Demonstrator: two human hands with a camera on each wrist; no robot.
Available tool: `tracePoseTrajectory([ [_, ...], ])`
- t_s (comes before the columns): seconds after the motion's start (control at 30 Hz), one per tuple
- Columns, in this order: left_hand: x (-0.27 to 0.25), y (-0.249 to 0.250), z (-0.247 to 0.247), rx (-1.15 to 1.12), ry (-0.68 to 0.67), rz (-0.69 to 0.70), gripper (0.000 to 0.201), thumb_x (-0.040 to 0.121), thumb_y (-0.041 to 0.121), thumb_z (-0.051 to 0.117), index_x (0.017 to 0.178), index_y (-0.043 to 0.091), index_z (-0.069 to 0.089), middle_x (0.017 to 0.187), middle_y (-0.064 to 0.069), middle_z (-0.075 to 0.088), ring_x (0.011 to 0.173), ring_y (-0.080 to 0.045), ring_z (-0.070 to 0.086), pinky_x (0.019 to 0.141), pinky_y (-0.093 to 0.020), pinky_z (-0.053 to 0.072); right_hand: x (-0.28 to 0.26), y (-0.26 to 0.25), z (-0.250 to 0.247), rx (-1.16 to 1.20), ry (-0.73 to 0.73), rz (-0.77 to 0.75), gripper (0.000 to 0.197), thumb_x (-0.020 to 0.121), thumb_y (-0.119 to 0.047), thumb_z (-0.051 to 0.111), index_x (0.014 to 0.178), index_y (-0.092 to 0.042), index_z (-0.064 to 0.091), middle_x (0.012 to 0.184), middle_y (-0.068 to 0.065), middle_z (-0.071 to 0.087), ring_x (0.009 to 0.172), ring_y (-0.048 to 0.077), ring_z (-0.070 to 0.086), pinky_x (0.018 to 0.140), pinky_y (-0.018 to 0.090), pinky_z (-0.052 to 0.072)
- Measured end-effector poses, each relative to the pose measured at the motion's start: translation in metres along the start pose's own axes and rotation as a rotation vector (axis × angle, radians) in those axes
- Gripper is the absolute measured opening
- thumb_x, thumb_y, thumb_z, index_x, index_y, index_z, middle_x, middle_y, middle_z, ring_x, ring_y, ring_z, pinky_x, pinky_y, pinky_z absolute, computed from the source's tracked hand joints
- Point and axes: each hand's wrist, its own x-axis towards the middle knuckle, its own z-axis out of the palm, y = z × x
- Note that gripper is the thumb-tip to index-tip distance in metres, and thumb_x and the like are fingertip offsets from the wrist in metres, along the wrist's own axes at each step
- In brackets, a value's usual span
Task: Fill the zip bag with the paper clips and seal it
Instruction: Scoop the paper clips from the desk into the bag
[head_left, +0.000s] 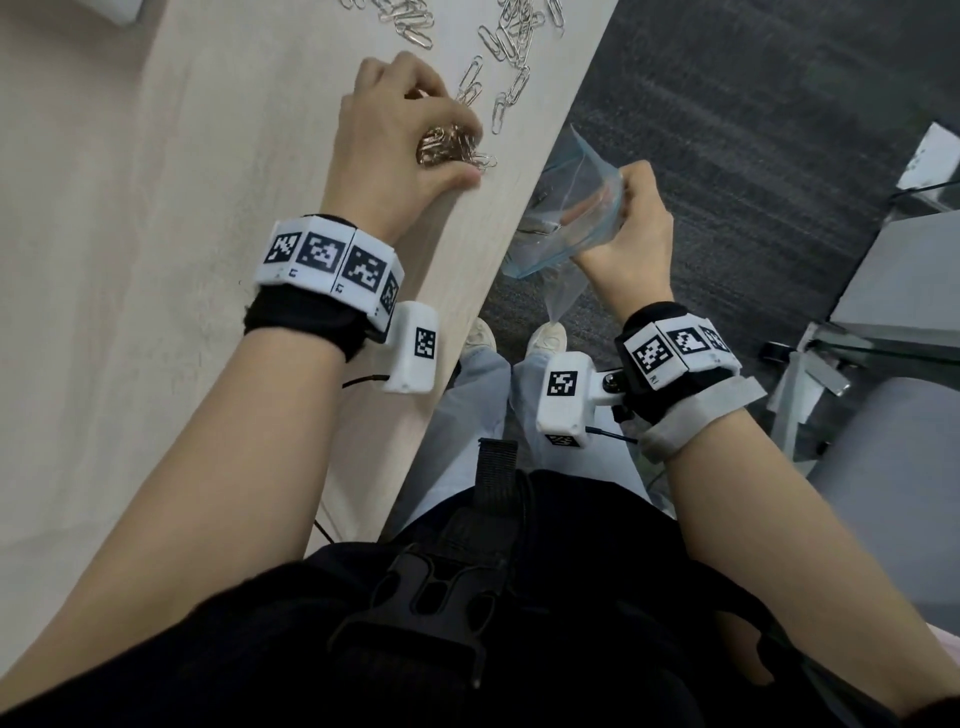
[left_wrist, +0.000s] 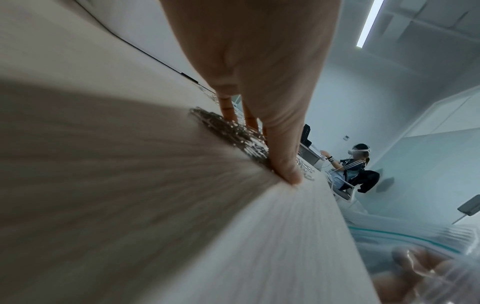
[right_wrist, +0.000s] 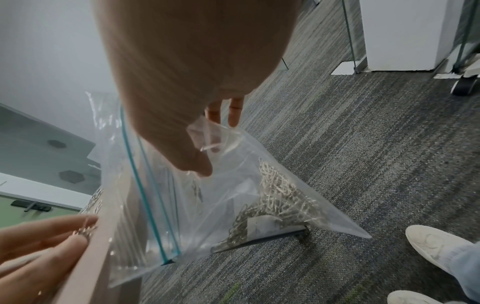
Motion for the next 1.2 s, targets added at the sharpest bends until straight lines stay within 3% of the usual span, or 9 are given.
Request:
tracePoseTrajectory([
  [0.13, -0.018, -0.006, -0.002, -0.018, 0.014, -0.007, 0.039, 0.067, 0.049, 0.072, 0.101, 0.029, 0.069, 0.116, -0.001, 0.056, 0.114, -0.025, 0.043, 0.095, -0.037, 0.031, -0.002, -0.002, 0.002, -0.001, -0.001, -0.004, 0.042, 0.076, -0.025, 0.076, 0.080, -0.036, 0.036, 0.084, 0.012, 0.071, 0.079, 0.031, 0.067, 0.076, 0.054, 0.053],
  [0.23, -0.029, -0.010, -0.012, 0.013, 0.045, -0.069, 0.059, 0.062, 0.052, 0.074, 0.117, 0.036, 0.060, 0.133, 0.006, 0.046, 0.124, -0.022, 0.035, 0.095, -0.034, 0.022, -0.003, -0.003, 0.001, 0.007, 0.000, 0.004, 0.043, 0.075, -0.027, 0.076, 0.078, -0.037, 0.034, 0.084, 0.012, 0.071, 0.079, 0.032, 0.067, 0.077, 0.054, 0.053],
  [0.33, -0.032, -0.016, -0.018, 0.038, 0.016, -0.152, 0.075, 0.057, 0.051, 0.077, 0.126, 0.037, 0.052, 0.138, 0.005, 0.040, 0.125, -0.026, 0.031, 0.097, -0.034, 0.024, -0.004, -0.003, 0.002, 0.011, 0.005, 0.006, 0.043, 0.075, -0.025, 0.076, 0.078, -0.037, 0.035, 0.084, 0.012, 0.071, 0.079, 0.031, 0.068, 0.076, 0.053, 0.054],
  [0.4, -0.030, -0.017, -0.017, -0.007, -0.006, -0.147, 0.071, 0.058, 0.046, 0.079, 0.125, 0.033, 0.055, 0.136, 0.000, 0.040, 0.122, -0.028, 0.032, 0.102, -0.028, 0.028, -0.004, -0.002, 0.002, 0.012, 0.002, 0.012, 0.043, 0.075, -0.024, 0.076, 0.077, -0.037, 0.035, 0.084, 0.012, 0.071, 0.079, 0.031, 0.068, 0.075, 0.053, 0.054],
  [0.5, -0.025, -0.011, -0.011, -0.034, -0.028, -0.121, 0.065, 0.062, 0.039, 0.080, 0.123, 0.032, 0.058, 0.132, 0.000, 0.043, 0.120, -0.026, 0.033, 0.097, -0.018, 0.029, -0.005, -0.003, 0.002, 0.007, 0.003, 0.018, 0.043, 0.075, -0.025, 0.076, 0.077, -0.038, 0.035, 0.085, 0.011, 0.071, 0.080, 0.031, 0.067, 0.075, 0.051, 0.054],
  [0.77, -0.016, 0.012, 0.005, -0.071, -0.110, -0.010, 0.043, 0.069, 0.030, 0.078, 0.111, 0.030, 0.066, 0.122, 0.003, 0.050, 0.112, -0.021, 0.041, 0.095, -0.029, 0.038, -0.004, 0.002, 0.008, 0.014, 0.018, -0.012, 0.042, 0.075, -0.025, 0.074, 0.078, -0.039, 0.034, 0.082, 0.012, 0.070, 0.078, 0.034, 0.067, 0.075, 0.056, 0.053],
  [0.93, -0.013, 0.022, 0.015, -0.074, -0.158, 0.074, 0.039, 0.071, 0.028, 0.077, 0.109, 0.027, 0.068, 0.118, -0.001, 0.053, 0.108, -0.022, 0.044, 0.090, -0.023, 0.033, -0.004, 0.001, 0.010, 0.003, 0.036, -0.033, 0.044, 0.077, -0.024, 0.075, 0.078, -0.039, 0.034, 0.084, 0.011, 0.070, 0.079, 0.034, 0.066, 0.075, 0.055, 0.053],
  [1.13, -0.010, 0.035, 0.022, -0.065, -0.226, 0.167, 0.035, 0.070, 0.023, 0.077, 0.104, 0.023, 0.070, 0.116, -0.004, 0.056, 0.106, -0.026, 0.047, 0.089, -0.037, 0.042, -0.003, 0.002, 0.010, -0.009, 0.014, -0.032, 0.034, 0.079, -0.022, 0.071, 0.087, -0.027, 0.038, 0.085, 0.009, 0.068, 0.082, 0.033, 0.065, 0.077, 0.056, 0.052],
  [1.2, -0.009, 0.036, 0.023, -0.083, -0.244, 0.190, 0.034, 0.070, 0.022, 0.077, 0.104, 0.021, 0.071, 0.116, -0.005, 0.058, 0.107, -0.025, 0.048, 0.087, -0.037, 0.044, -0.003, 0.001, 0.010, -0.011, 0.009, -0.036, 0.036, 0.079, -0.022, 0.071, 0.084, -0.031, 0.036, 0.084, 0.009, 0.067, 0.081, 0.033, 0.063, 0.076, 0.054, 0.052],
])
